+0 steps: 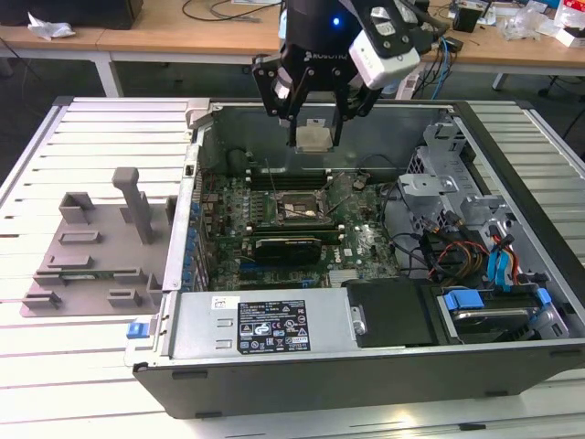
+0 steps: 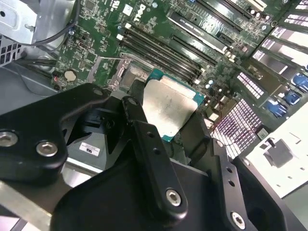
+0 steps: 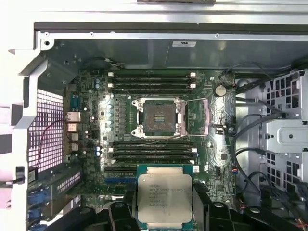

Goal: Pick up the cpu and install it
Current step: 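Pick up the cpu and move it towards the insertion slot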

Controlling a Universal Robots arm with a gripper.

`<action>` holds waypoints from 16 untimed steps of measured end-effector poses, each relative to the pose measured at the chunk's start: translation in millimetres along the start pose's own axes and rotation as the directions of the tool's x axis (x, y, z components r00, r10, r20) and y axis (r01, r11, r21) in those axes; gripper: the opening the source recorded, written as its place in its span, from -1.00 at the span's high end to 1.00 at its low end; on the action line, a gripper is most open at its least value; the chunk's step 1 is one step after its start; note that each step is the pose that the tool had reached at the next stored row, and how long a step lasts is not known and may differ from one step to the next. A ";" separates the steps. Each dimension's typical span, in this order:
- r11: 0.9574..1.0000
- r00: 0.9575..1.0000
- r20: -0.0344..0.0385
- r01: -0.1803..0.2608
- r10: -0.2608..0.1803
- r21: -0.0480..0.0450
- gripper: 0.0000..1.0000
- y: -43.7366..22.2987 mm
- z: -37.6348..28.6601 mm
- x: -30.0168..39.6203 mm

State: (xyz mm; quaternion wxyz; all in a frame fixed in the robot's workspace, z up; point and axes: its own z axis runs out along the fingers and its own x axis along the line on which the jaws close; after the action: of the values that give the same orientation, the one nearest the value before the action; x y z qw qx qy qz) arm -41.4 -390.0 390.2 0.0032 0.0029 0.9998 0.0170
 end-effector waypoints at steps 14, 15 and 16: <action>1.000 1.000 -0.009 0.000 0.000 0.000 -0.09 -1.4 41.4 0.2; 1.000 1.000 -0.009 0.000 0.000 0.000 -0.09 -1.4 41.5 0.2; 1.000 1.000 -0.009 0.000 0.000 0.000 -0.09 -1.4 41.5 0.2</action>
State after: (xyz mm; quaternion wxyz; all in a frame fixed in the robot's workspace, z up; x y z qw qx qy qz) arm -41.4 -390.0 348.7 -0.0015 0.0029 0.9999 0.0168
